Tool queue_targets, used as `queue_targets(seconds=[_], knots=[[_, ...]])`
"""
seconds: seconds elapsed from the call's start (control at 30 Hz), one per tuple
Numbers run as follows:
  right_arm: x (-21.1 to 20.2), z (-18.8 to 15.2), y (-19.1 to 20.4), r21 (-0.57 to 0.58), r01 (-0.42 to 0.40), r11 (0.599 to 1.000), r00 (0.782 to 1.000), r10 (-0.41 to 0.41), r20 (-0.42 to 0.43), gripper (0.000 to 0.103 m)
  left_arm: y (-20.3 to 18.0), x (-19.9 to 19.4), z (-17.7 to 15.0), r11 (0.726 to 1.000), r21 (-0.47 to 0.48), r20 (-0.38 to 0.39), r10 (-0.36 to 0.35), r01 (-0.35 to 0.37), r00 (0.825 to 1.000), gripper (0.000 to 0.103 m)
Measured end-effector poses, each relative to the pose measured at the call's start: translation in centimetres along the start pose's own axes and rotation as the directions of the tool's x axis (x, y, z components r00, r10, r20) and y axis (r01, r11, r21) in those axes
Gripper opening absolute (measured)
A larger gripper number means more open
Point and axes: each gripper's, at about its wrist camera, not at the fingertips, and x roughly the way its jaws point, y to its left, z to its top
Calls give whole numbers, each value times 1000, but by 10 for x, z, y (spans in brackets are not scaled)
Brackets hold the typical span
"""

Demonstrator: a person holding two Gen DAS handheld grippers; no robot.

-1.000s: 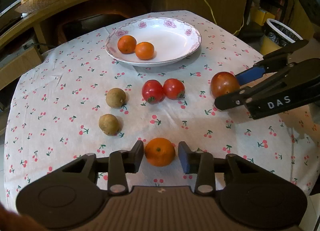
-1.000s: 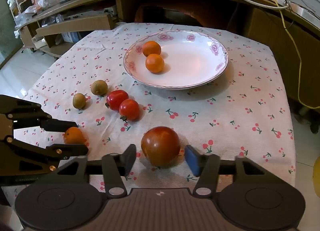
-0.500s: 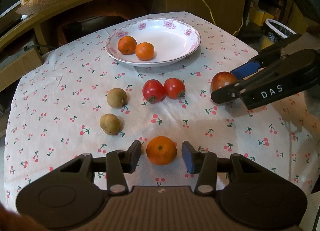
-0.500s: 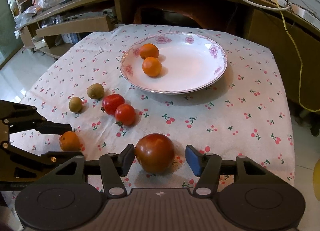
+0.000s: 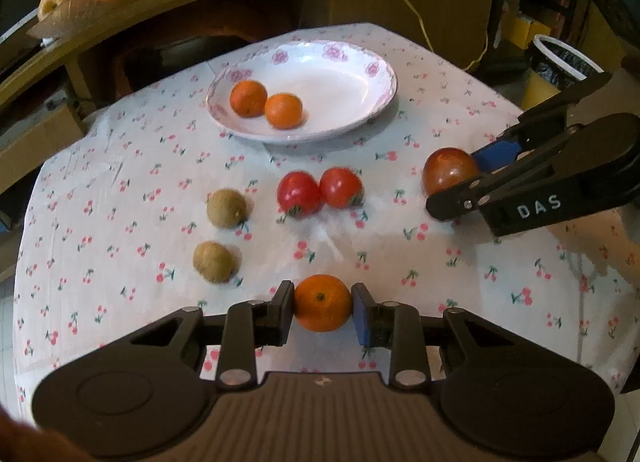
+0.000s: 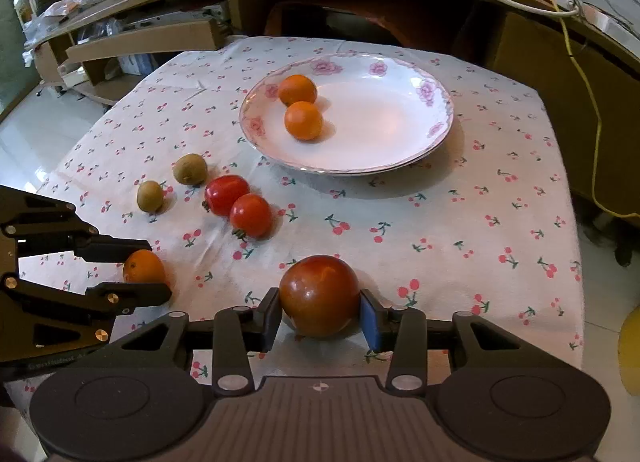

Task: Organize fruits
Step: 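Carry the orange and dark tomato into the white bowl and open both grippers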

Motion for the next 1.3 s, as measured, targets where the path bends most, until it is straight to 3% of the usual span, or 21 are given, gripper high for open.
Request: queue_targets(seconds=[0.7, 1.3], knots=[[-10, 45, 5, 35, 5, 999, 995, -9, 101, 40, 27, 7, 68, 997, -72, 115, 40, -32, 993, 36], [15, 76, -21, 118, 56, 991, 988, -72, 134, 41, 40, 41, 105, 995, -71, 124, 85, -77, 989, 35]])
